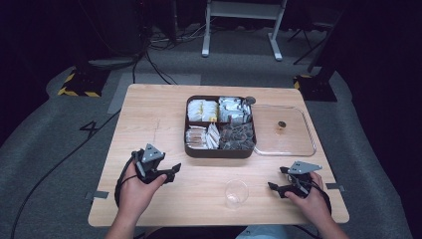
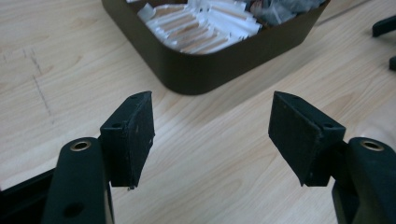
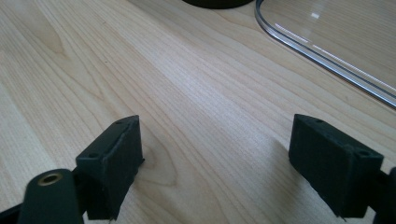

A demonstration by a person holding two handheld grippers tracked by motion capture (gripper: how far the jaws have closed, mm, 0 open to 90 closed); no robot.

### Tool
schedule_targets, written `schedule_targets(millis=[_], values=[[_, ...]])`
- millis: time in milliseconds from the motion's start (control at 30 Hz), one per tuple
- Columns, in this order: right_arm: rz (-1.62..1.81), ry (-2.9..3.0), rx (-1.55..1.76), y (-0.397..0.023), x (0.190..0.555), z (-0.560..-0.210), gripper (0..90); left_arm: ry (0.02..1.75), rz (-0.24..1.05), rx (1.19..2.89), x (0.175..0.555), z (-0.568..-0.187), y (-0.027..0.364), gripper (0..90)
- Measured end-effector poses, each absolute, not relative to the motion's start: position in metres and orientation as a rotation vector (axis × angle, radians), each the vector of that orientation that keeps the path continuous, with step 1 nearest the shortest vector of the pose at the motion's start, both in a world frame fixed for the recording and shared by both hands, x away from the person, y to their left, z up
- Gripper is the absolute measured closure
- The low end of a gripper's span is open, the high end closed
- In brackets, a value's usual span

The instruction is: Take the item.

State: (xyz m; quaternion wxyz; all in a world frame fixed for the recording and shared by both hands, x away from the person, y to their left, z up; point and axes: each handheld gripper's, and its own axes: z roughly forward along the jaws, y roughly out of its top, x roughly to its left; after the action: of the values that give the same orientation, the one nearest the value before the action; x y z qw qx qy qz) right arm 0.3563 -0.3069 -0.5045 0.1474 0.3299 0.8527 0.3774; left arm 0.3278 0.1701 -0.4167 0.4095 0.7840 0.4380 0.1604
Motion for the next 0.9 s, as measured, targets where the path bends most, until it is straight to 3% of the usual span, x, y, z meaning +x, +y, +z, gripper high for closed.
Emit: schedule_targets(millis=[900], values=[[1.084,2.455,0.948,-0.305,0.359,-0.505,17.8,1.021,0.467,2.006,0.417,-0.379,0.116,33.1]])
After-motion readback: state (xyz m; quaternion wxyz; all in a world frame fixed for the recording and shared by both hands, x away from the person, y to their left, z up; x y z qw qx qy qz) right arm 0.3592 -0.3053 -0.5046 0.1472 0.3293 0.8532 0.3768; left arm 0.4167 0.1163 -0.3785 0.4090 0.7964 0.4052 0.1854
